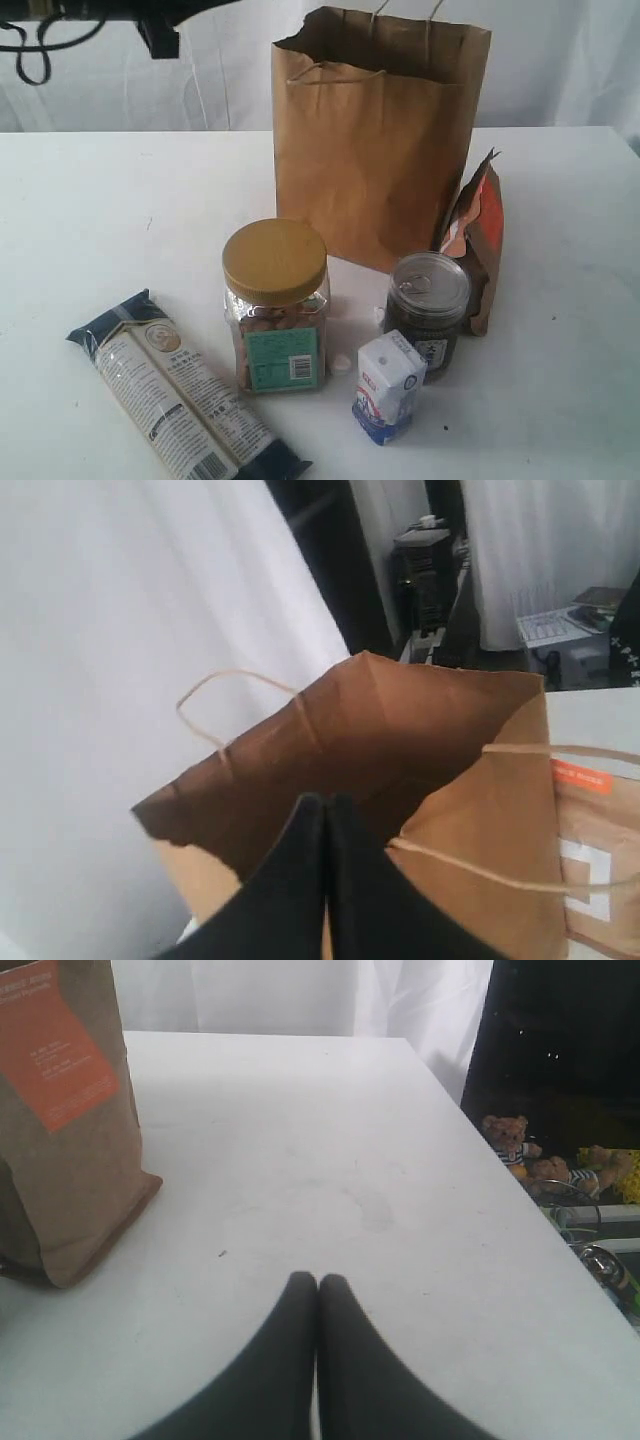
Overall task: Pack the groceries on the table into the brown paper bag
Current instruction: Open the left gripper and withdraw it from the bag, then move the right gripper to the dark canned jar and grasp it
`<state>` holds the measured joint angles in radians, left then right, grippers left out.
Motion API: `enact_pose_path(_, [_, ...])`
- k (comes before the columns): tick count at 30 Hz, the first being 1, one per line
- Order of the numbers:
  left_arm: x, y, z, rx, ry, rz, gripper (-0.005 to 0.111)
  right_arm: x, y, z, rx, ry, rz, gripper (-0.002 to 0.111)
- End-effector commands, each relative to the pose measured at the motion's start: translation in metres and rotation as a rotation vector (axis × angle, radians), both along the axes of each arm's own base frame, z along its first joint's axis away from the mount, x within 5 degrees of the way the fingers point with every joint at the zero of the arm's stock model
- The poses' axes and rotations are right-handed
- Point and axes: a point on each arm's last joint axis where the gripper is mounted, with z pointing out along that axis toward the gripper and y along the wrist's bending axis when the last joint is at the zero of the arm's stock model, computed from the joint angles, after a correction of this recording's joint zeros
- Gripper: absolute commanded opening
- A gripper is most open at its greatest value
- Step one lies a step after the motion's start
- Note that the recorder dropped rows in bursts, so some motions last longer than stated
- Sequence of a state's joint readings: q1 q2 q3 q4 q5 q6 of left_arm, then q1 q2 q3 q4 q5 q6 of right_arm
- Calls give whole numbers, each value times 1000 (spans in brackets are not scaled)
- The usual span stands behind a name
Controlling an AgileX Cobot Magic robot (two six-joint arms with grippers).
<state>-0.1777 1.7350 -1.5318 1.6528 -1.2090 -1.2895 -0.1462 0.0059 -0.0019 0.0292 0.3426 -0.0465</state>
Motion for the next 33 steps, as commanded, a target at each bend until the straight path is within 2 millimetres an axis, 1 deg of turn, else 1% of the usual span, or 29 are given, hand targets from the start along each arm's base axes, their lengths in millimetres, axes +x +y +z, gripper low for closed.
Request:
enact_pose_path(1, [-7, 32, 21, -44, 116, 85, 0, 0, 0, 0, 1, -12, -1, 0])
enact_pose_path(2, [-8, 39, 23, -52, 150, 109, 0, 0, 0, 0, 1, -12, -1, 0])
enact_pose_path(3, [-6, 45, 22, -62, 183, 169, 0, 0, 0, 0, 1, -12, -1, 0])
enact_pose_path(6, [0, 68, 21, -130, 290, 408, 0, 0, 0, 0, 1, -12, -1, 0])
enact_pose_path(10, [-3, 92, 12, -248, 398, 710, 0, 0, 0, 0, 1, -12, -1, 0])
enact_pose_path(13, [-13, 108, 1, -346, 466, 916, 0, 0, 0, 0, 1, -12, -1, 0])
enact_pose_path(15, [-25, 122, -7, -411, 486, 1075, 0, 0, 0, 0, 1, -12, -1, 0])
enact_pose_path(17, [-40, 136, -17, -451, 479, 1229, 0, 0, 0, 0, 1, -12, -1, 0])
enact_pose_path(20, [-69, 158, -28, -464, 409, 1458, 0, 0, 0, 0, -10, -10, 0, 0])
enact_pose_path(22, [-91, 170, -33, -466, 357, 1583, 0, 0, -1, 2, -104, -13, 9, 0])
enact_pose_path(23, [-104, 174, -35, -472, 337, 1624, 0, 0, -2, 4, -125, -32, 12, 0])
enact_pose_path(25, [-129, 176, -36, -493, 311, 1637, 0, 2, -1, 10, -132, -107, 9, 0])
enact_pose_path(28, [-166, 173, -32, -543, 279, 1578, 0, 2, -1, 30, -12, -340, -14, 0])
enact_pose_path(29, [-179, 173, -29, -567, 260, 1555, 0, 1, -2, 40, 42, -464, -22, 0])
enact_pose_path(31, [-207, 173, -22, -634, 201, 1520, 0, -4, -3, 56, 95, -658, -27, 0])
enact_pose_path(33, [-232, 176, -17, -697, 131, 1525, 0, -12, -4, 72, 128, -857, -25, 0])
